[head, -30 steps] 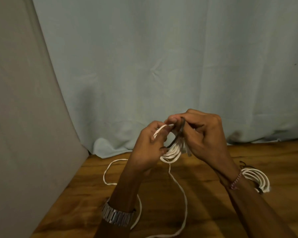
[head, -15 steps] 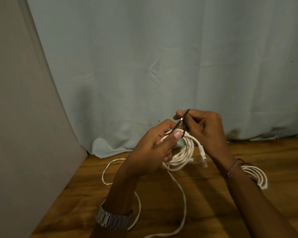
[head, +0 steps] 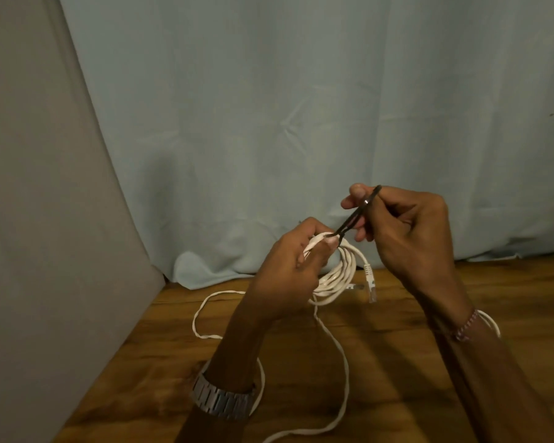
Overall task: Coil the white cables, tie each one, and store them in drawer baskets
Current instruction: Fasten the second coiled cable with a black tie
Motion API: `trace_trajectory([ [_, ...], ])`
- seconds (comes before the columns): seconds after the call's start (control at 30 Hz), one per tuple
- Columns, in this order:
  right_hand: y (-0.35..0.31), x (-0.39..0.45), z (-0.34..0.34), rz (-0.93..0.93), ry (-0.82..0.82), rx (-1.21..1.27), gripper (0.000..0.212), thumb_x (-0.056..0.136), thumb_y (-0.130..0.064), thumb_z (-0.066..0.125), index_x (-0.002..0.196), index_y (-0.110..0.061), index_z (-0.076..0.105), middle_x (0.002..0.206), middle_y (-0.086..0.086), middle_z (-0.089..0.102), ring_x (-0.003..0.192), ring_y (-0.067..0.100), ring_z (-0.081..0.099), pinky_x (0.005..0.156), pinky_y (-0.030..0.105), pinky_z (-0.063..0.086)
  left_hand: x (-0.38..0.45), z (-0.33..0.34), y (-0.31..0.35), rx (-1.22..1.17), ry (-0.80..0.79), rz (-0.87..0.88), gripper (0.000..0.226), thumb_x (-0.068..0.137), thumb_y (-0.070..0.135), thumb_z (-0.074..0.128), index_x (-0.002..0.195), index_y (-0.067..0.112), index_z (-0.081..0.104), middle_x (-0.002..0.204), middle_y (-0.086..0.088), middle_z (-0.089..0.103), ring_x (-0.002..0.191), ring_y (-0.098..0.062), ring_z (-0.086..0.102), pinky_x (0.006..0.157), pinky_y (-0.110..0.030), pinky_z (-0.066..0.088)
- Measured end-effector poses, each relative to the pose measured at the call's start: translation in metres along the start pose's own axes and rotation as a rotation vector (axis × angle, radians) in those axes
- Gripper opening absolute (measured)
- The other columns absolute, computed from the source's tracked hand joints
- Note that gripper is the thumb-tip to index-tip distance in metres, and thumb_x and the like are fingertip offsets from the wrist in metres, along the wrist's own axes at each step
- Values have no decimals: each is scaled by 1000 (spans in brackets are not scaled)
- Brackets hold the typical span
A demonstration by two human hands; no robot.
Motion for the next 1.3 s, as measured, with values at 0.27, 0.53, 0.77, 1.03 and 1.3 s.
trace_trajectory([
  [0.27, -18, -10, 20, -78, -77, 15, 16, 98, -19, 66, 97, -15, 80, 73, 3, 75, 61, 17, 70, 58, 40, 60, 2, -21, -16, -33, 174, -115, 13, 102, 28, 54, 101, 17, 61, 74, 7, 57, 65, -11, 51, 64, -38, 46],
  [0.53, -57, -24, 24, -427, -137, -275, 17, 95, -27, 68, 104, -17, 79, 91, -1, 79, 79, 7, 74, 73, 25, 59, -1, -38, -18, -10, 318, -147, 32, 102, 43, 47, 106, 14, 59, 83, -1, 59, 72, -17, 57, 70, -41, 52],
  [0.77, -32, -26, 43, -258, -180, -394, 21, 89, -48, 66, 99, -36, 79, 130, -7, 65, 119, 13, 46, 84, 16, 36, -5, -52, -24, -229, 432, -164, 33, 102, 41, 50, 107, 12, 65, 89, -15, 66, 73, -19, 60, 62, -30, 51],
  [1.03, -7, -25, 65, -143, -302, -422, 17, 86, -42, 74, 102, -38, 79, 140, -4, 57, 133, 21, 38, 92, 27, 35, -5, -55, -33, -521, 457, -188, 31, 101, 30, 57, 107, 1, 64, 84, -37, 59, 62, -29, 47, 50, -27, 44],
  [1.3, -12, -30, 69, -170, -393, -611, 30, 90, -54, 63, 109, -36, 79, 141, -1, 59, 132, 25, 44, 93, 39, 43, -6, -55, -23, -576, 456, -137, 17, 92, 11, 69, 102, -3, 66, 79, -15, 70, 50, -13, 63, 42, -22, 48],
])
Point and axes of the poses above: each hand's wrist, its own x-axis towards the middle knuckle, its own z-axis out of the palm, y = z × x, the point moved 10 cm from there along x, towards the middle knuckle
